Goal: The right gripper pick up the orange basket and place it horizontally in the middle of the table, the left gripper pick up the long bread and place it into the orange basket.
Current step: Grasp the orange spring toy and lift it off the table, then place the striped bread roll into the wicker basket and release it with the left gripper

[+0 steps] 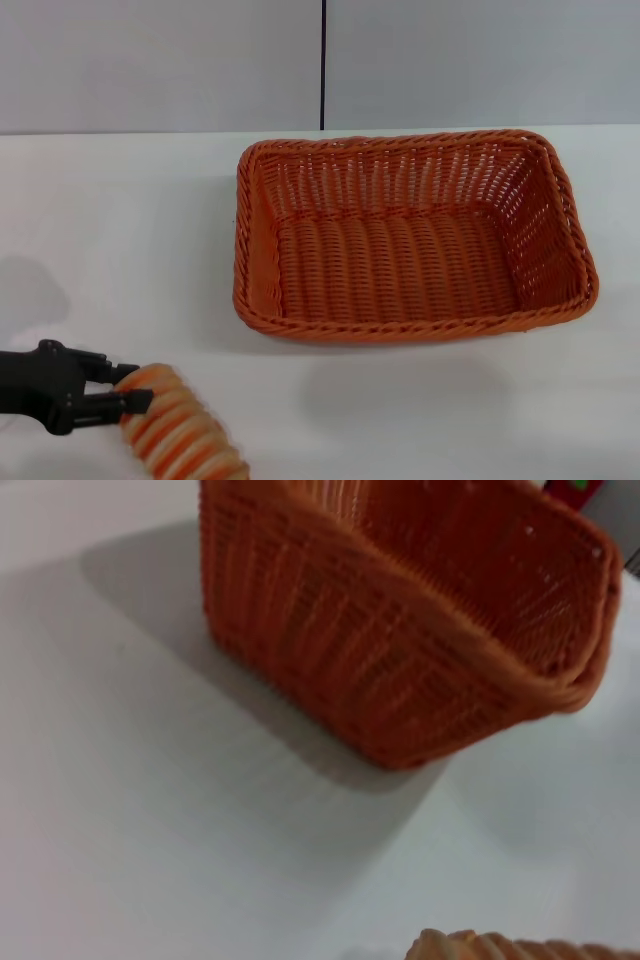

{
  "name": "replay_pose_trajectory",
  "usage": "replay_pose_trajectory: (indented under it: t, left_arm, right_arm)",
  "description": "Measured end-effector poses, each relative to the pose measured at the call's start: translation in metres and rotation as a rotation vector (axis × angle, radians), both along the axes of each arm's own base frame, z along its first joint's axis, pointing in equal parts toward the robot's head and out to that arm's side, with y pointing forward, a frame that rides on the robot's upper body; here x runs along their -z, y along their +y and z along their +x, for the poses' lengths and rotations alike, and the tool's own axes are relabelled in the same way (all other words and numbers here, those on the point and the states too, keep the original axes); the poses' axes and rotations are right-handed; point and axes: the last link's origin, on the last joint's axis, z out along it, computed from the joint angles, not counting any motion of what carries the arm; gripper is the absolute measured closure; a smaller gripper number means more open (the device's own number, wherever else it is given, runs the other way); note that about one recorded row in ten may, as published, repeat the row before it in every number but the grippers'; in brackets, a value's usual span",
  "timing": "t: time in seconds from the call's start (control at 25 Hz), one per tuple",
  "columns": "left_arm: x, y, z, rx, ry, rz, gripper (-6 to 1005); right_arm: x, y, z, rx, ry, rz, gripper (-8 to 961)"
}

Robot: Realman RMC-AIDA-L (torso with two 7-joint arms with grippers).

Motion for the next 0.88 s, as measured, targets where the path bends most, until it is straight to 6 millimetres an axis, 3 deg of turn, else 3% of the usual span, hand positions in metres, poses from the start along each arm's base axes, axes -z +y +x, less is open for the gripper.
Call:
replay_pose_trajectory:
  t: [0.6,0.76,0.88]
  left_arm:
    - [-0.061,0.017,0.019,-0.064,-0.260,0.198,708]
    - [-0.061,0.024,0.028,-0.078,-0.326,0.236,738]
    - [-0.043,0.039,0.047,-0.063,-0.405,0.282,751]
  right_arm:
    - [0.002,-0.001,0.000,-0.008,0.009,-0.005,294]
    - [0.003,0.000,-0.002,-0.014,0.010,-0.008,294]
    - [0.003,0.002,-0.003,-0.023,0.011,-0.011,294]
